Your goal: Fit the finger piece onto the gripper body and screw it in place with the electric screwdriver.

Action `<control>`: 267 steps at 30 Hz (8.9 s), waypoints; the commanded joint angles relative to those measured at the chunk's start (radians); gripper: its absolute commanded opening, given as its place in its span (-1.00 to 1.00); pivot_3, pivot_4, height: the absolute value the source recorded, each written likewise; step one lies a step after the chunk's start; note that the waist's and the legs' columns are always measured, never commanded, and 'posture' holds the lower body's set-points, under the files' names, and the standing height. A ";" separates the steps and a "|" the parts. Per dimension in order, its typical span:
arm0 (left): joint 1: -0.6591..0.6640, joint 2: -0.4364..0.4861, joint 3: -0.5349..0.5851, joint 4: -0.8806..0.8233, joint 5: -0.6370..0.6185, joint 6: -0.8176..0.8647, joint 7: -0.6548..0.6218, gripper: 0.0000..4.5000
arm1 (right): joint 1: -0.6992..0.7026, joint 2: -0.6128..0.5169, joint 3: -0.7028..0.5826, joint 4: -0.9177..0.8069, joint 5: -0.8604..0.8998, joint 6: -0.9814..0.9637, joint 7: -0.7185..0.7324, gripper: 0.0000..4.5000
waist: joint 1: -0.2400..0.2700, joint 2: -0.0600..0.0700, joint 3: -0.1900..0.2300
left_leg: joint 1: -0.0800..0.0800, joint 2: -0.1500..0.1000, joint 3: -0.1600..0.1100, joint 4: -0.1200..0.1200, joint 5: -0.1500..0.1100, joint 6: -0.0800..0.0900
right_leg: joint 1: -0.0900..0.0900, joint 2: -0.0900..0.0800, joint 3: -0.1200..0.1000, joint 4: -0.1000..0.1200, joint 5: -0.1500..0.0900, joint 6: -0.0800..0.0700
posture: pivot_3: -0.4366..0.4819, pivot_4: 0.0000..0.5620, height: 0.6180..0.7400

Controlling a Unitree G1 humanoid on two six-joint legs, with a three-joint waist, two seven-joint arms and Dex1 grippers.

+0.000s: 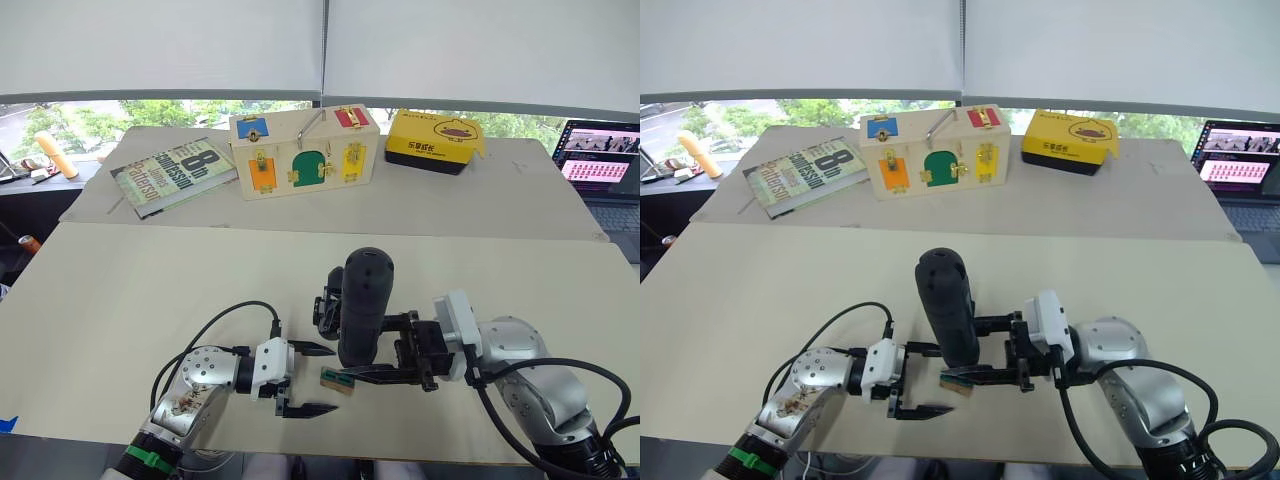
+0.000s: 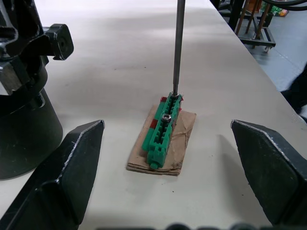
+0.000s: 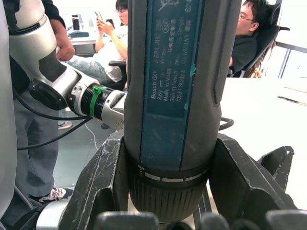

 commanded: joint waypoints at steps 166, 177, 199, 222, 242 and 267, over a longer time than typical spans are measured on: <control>-0.121 0.071 0.264 -0.025 -0.216 0.211 -0.039 1.00 | -0.454 0.128 -0.036 0.208 0.137 0.204 -0.149 -0.15 | -0.030 0.000 0.003 | -0.002 0.000 0.003 -0.001 0.002 -0.005 | -0.002 0.012 0.000 0.001 0.000 0.000 | -0.05 -0.47 1.00; -0.114 0.070 0.264 -0.022 -0.215 0.205 -0.042 1.00 | -0.453 0.141 -0.038 0.211 0.128 0.189 -0.143 -0.15 | -0.030 0.000 0.003 | -0.002 0.000 0.003 -0.001 0.002 -0.005 | -0.002 0.012 0.000 0.001 0.000 0.000 | -0.05 -0.47 1.00; -0.106 0.056 0.265 -0.010 -0.200 0.194 -0.041 1.00 | -0.447 0.152 -0.035 0.219 0.107 0.167 -0.132 -0.15 | -0.029 0.000 0.003 | -0.001 0.000 0.003 -0.001 0.002 -0.005 | -0.002 0.012 0.000 0.001 0.000 0.000 | -0.05 -0.47 1.00; -0.133 0.024 0.232 0.071 -0.099 0.165 0.011 1.00 | -0.429 0.138 -0.019 0.199 0.085 0.173 -0.108 -0.15 | -0.028 0.000 0.003 | -0.001 0.000 0.003 -0.001 0.002 -0.005 | -0.001 0.012 0.000 0.001 0.000 0.000 | -0.05 -0.47 1.00; -0.277 -0.069 0.111 0.283 -0.017 0.104 -0.025 1.00 | -0.437 0.130 -0.026 0.207 0.073 0.177 -0.113 -0.15 | -0.029 0.000 0.003 | -0.001 0.000 0.003 -0.001 0.002 -0.005 | -0.001 0.012 0.000 0.002 0.000 0.000 | -0.05 -0.47 1.00; -0.307 -0.106 0.084 0.383 0.047 0.028 -0.041 0.01 | -0.415 0.122 -0.001 0.197 0.045 0.176 -0.122 -0.15 | -0.021 0.000 0.003 | -0.001 0.000 0.002 0.000 0.002 -0.005 | 0.000 0.011 0.001 0.002 0.000 0.000 | -0.05 -0.47 1.00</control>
